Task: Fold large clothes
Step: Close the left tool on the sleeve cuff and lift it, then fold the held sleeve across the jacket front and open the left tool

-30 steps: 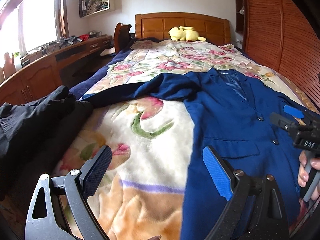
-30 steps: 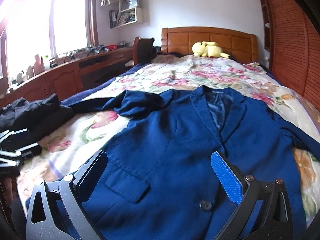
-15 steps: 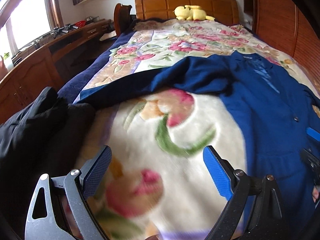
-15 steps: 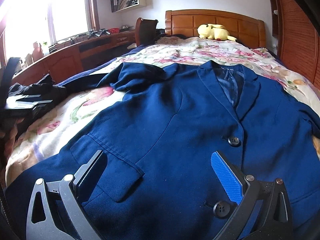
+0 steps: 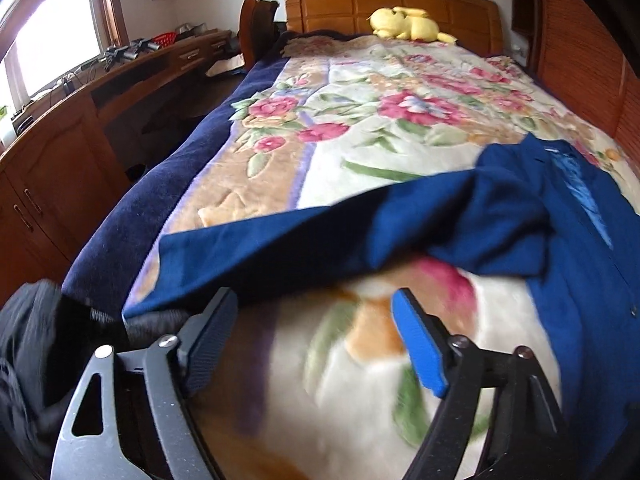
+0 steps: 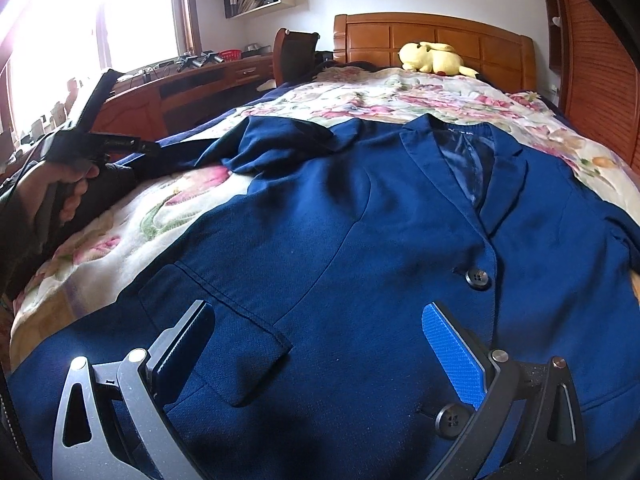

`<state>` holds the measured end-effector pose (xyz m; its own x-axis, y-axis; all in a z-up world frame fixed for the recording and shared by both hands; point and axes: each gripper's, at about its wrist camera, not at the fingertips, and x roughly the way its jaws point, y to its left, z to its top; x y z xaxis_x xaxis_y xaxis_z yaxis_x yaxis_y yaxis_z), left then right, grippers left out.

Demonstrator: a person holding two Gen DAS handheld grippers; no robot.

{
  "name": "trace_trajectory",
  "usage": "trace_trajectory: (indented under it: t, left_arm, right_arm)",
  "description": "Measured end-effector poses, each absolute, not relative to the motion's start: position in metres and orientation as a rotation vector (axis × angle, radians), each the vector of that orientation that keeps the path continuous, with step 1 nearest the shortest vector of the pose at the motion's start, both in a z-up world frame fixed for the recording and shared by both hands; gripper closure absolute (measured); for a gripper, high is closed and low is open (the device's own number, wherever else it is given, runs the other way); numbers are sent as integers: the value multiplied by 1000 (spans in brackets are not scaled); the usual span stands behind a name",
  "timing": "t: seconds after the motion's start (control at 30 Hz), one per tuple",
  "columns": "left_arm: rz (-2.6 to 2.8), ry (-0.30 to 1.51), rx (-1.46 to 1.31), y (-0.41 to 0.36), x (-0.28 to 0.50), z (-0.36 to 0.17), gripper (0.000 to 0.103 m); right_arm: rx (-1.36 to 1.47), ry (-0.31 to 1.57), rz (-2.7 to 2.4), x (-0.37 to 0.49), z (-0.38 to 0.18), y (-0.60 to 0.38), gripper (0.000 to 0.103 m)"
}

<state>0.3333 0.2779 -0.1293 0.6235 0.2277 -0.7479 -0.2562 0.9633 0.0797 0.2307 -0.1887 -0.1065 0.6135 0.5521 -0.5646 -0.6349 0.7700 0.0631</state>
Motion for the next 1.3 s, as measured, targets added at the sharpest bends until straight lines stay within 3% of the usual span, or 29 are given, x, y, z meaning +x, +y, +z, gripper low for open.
trace_trajectory:
  t: [0.37, 0.47, 0.57, 0.63, 0.7, 0.87, 1.3]
  left_arm:
    - [357, 968, 6, 319, 383, -150, 34]
    - [362, 1010, 21, 323, 393, -160, 44]
    - [354, 1037, 37, 325, 398, -165, 66]
    - [339, 1052, 41, 325, 399, -165, 90]
    - [328, 1053, 42, 321, 398, -162, 98]
    - [306, 1004, 86, 293, 392, -135, 100]
    - [92, 822, 181, 129, 378, 0, 100]
  right_arm:
    - [-138, 610, 692, 231, -108, -189, 0]
    - [-134, 607, 684, 231, -109, -188, 0]
    - [-133, 607, 684, 231, -109, -188, 0]
    - [-134, 607, 683, 231, -109, -188, 0]
    - [-135, 606, 684, 231, -109, -188, 0]
    - [-134, 605, 682, 231, -109, -188, 0]
    - [-81, 609, 688, 230, -97, -212, 0]
